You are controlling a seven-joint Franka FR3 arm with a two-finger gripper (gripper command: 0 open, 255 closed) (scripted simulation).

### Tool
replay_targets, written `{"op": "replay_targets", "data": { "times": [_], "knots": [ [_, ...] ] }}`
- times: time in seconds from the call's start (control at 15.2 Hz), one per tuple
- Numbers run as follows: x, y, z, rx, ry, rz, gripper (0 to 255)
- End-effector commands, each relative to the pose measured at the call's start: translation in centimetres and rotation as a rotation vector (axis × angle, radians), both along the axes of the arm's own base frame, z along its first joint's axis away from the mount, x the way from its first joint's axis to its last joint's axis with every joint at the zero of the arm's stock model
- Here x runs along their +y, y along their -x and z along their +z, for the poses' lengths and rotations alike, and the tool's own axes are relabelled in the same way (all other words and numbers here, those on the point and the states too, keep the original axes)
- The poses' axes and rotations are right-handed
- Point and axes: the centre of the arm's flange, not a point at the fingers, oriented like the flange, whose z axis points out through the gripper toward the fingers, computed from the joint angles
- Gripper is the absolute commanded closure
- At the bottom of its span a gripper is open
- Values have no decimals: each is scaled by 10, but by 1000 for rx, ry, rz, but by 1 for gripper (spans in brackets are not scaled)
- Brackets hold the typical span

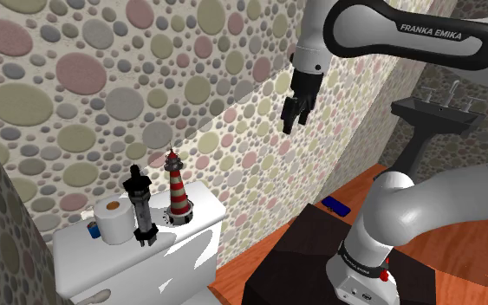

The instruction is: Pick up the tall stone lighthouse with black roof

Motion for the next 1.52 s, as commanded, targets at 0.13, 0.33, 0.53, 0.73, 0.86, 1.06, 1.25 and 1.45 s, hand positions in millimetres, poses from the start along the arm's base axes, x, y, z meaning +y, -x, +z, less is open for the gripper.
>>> {"op": "replay_targets", "data": {
  "times": [0.13, 0.33, 0.53, 0.73, 0.86, 1.06, 1.25, 1.45],
  "knots": [
    [21, -8, -10, -12, -7, -21, 0],
    [53, -21, -25, -31, -19, -51, 0],
    [84, -35, -40, -50, -30, -82, 0],
    [116, -50, -53, -68, -41, -113, 0],
    [136, -61, -62, -81, -48, -134, 0],
    [167, -78, -75, -100, -60, -165, 0],
    [197, -97, -87, -118, -71, -196, 0],
    [227, -116, -98, -137, -82, -227, 0]
  ]
}}
